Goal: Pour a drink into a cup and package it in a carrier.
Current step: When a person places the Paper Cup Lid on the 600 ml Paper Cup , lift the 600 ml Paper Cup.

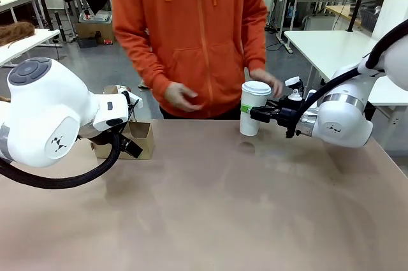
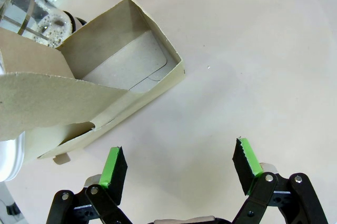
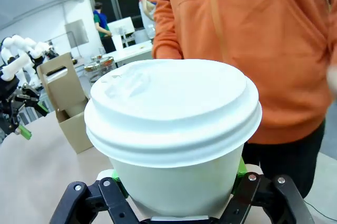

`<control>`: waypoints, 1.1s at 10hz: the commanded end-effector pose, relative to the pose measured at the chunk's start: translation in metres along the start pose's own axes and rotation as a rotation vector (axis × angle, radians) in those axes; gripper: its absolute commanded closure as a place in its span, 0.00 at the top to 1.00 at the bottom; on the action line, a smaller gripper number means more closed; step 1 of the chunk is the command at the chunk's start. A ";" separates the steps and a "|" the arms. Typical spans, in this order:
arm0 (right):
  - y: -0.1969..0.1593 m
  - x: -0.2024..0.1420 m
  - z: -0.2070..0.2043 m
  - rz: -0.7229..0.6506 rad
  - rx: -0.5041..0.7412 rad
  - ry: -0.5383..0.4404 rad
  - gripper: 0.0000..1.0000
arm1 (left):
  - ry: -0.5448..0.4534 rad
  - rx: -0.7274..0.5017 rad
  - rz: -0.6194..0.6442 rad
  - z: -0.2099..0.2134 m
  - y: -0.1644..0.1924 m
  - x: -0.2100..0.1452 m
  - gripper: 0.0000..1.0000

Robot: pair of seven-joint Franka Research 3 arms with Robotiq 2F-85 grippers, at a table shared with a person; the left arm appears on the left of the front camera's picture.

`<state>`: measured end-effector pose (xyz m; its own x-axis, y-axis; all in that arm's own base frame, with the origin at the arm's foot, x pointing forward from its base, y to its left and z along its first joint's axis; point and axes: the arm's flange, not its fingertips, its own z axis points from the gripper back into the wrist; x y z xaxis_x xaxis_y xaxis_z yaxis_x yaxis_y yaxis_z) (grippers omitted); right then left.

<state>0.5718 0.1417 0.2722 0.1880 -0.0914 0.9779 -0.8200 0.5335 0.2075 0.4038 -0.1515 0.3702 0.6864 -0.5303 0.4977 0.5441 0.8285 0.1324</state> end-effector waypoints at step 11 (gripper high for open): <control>0.073 0.182 0.056 0.071 0.079 -0.004 0.82 | -0.001 -0.001 0.000 0.000 0.000 0.000 1.00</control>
<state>0.5288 0.1214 0.4525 0.0962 -0.0712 0.9928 -0.8733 0.4726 0.1185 0.4038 -0.1518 0.3704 0.6857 -0.5308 0.4980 0.5447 0.8281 0.1327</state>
